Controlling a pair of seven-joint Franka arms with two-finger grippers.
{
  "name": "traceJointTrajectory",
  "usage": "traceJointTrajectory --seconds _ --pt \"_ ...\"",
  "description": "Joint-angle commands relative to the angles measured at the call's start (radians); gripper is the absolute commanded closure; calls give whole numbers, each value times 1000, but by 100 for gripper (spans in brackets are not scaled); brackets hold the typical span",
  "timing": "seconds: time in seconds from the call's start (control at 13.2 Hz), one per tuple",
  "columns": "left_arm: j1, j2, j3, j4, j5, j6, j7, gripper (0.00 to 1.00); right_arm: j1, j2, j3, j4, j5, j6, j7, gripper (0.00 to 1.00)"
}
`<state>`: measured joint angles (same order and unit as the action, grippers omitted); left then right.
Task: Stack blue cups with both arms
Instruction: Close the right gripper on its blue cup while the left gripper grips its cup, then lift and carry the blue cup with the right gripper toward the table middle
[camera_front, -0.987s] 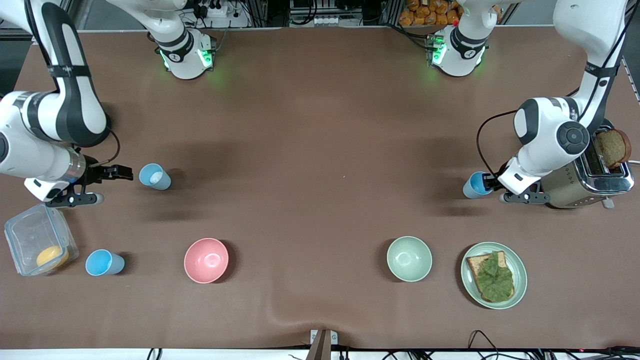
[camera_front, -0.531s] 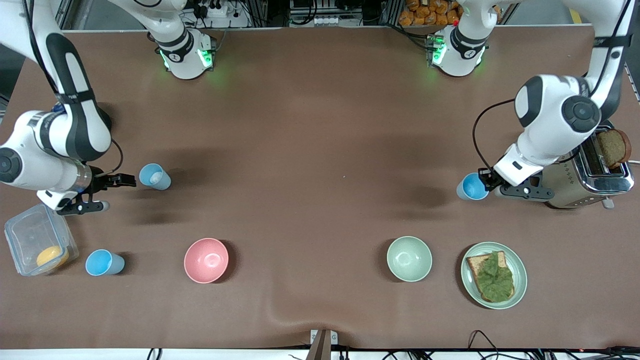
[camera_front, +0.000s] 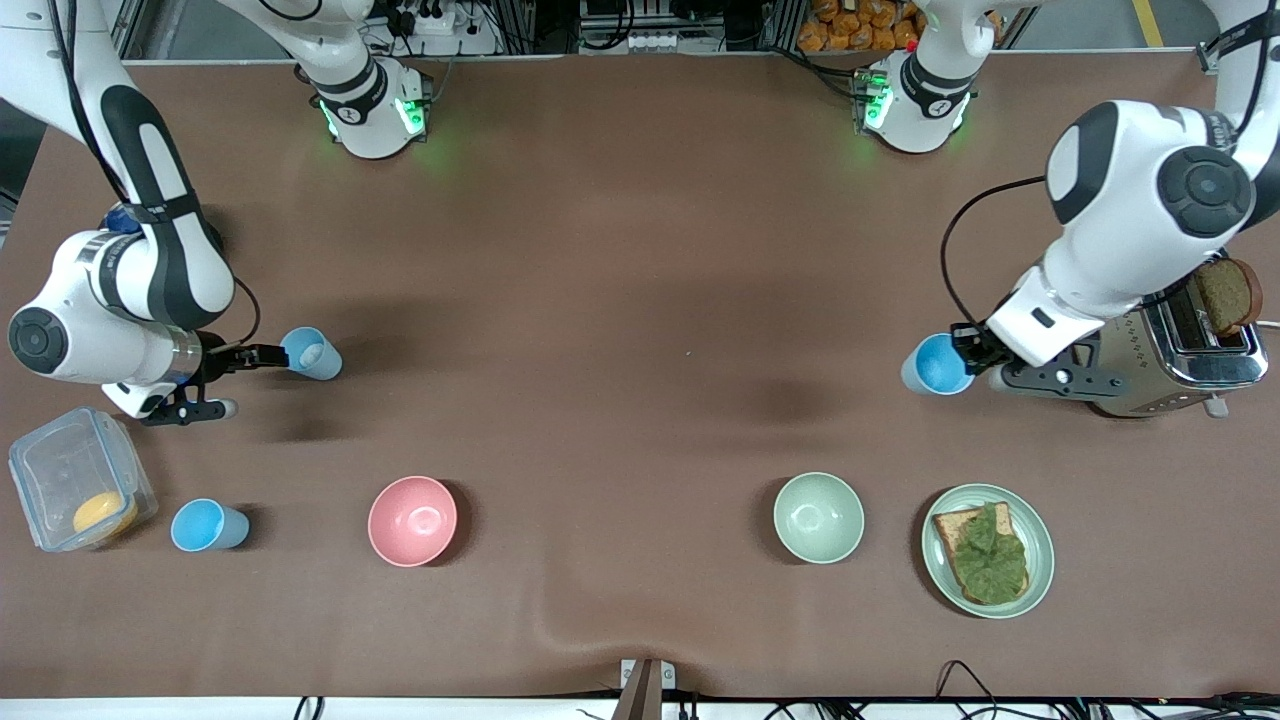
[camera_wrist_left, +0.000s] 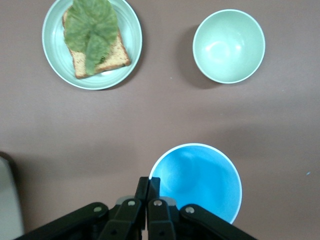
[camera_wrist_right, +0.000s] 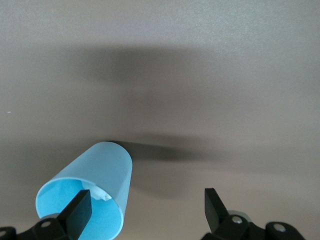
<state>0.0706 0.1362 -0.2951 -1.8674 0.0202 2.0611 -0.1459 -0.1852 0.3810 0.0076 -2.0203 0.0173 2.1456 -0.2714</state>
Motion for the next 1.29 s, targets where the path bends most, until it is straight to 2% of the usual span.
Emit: traceJointTrajectory --seconds 0.0,0.15,0.23,0.3,0.46,0.61,0.99,1.21 --pt "6 13 -47 28 1 -25 -87 100 -11 -13 11 -54 18 49 -19 0" --pt "6 14 -59 18 1 -25 -109 100 -13 -13 12 -57 18 50 -19 0" --pt "5 25 -59 14 1 -25 -113 100 -13 -13 12 -61 20 50 -19 3" --pt "2 31 -61 14 0 -25 -116 100 -13 -14 12 -61 26 47 -17 17" --pt "3 43 -64 13 -5 -25 -116 100 -10 -13 12 -61 52 42 -17 59" --pt "18 36 -65 10 -25 -28 -107 100 -8 -13 12 -61 69 37 -17 98" --pt "78 16 -65 27 -55 -74 -110 100 30 -17 14 -45 124 -5 -2 100" --pt "89 -6 -56 49 -59 -93 -61 100 85 -25 14 30 125 -77 27 100"
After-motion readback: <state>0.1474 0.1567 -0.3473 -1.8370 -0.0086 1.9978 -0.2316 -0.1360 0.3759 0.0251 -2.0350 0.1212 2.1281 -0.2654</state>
